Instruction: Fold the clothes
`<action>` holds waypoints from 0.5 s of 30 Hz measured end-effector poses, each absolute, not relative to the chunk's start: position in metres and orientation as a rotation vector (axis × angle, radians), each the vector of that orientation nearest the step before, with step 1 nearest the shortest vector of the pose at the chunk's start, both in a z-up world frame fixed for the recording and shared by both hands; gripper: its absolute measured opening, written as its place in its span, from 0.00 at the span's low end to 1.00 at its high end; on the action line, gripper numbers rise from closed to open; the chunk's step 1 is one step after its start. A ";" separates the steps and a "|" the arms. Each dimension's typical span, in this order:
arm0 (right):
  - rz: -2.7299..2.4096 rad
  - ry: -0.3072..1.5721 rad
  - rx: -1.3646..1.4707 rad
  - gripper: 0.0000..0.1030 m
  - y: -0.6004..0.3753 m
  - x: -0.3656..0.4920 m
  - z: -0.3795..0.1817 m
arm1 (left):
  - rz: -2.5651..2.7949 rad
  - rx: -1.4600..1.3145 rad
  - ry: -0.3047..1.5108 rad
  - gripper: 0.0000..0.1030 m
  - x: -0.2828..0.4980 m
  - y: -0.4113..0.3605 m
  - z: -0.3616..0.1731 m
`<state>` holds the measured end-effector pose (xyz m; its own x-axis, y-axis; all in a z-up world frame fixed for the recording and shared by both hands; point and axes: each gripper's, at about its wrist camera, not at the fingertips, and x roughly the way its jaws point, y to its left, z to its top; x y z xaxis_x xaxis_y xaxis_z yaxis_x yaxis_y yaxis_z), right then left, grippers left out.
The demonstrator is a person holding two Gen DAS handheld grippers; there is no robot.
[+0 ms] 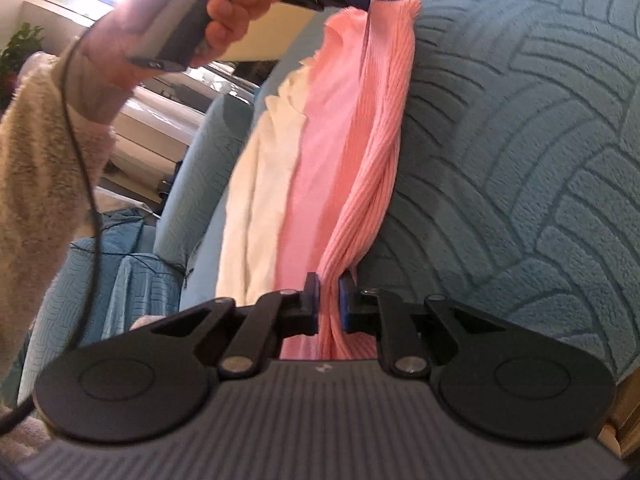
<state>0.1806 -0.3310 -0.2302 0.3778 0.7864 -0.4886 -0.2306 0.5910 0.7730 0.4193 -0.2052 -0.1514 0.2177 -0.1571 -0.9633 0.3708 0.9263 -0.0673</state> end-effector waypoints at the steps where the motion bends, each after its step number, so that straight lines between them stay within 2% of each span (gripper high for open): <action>1: 0.719 0.966 0.673 0.12 -0.330 0.180 -0.228 | -0.373 0.184 1.296 0.17 0.419 -0.200 -0.147; 15: 0.694 0.889 0.521 0.12 -0.262 0.169 -0.176 | -0.472 0.037 1.213 0.17 0.413 -0.110 -0.105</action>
<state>0.1688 -0.2618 -0.1758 0.4413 0.7322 -0.5188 -0.3256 0.6694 0.6678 0.4133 -0.1102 -0.1049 0.2664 -0.3299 -0.9056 0.3685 0.9031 -0.2206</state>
